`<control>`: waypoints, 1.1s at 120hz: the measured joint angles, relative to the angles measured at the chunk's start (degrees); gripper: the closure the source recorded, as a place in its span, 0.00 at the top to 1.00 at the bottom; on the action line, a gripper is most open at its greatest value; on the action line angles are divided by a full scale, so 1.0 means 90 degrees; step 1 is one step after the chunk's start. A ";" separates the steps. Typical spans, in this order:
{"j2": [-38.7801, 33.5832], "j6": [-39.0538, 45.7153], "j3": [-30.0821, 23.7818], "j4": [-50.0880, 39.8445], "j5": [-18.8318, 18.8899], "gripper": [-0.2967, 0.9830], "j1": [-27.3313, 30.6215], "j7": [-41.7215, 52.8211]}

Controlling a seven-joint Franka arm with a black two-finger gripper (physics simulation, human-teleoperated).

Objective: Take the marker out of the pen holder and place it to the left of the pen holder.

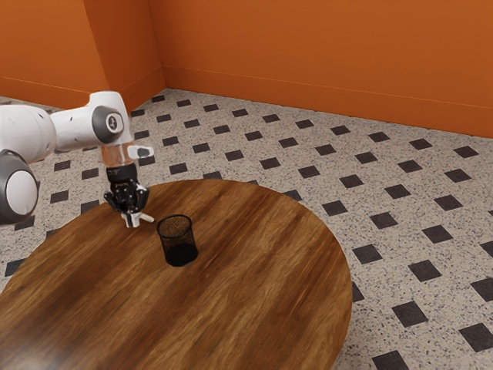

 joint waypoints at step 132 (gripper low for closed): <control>-0.2679 0.0138 -0.0010 -0.1816 -0.0039 0.61 -0.0546 0.0815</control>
